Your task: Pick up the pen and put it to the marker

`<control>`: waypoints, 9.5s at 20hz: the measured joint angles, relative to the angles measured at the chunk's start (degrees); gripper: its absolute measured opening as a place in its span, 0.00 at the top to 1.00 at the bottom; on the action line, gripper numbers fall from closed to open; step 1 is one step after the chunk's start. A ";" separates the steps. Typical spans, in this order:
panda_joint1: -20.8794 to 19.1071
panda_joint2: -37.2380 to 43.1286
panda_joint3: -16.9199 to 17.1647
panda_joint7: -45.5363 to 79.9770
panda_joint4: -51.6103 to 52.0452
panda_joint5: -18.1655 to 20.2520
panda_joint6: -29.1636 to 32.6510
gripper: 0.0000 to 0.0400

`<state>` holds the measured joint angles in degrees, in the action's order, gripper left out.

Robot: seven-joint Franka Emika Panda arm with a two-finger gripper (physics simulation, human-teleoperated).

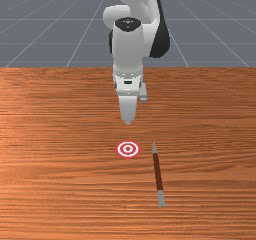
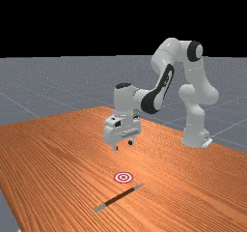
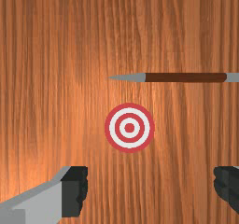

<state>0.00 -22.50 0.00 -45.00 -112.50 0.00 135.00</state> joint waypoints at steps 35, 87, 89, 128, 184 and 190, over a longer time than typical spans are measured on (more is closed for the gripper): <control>-1.04 0.02 -0.90 -8.12 0.72 -1.45 -3.45 1.00; 12.92 -20.36 -4.08 14.03 13.29 -1.99 5.33 1.00; 12.97 -19.79 -4.13 14.72 12.36 -1.60 5.02 1.00; 10.56 -31.97 -3.88 9.00 34.39 -2.16 -3.53 1.00; 2.02 -47.62 -3.39 -4.16 59.88 -2.35 -14.54 1.00; -0.68 -47.14 -3.25 -7.45 59.02 -2.39 -14.21 1.00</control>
<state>-0.68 -69.64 -3.25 -52.45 -53.48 -2.39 120.79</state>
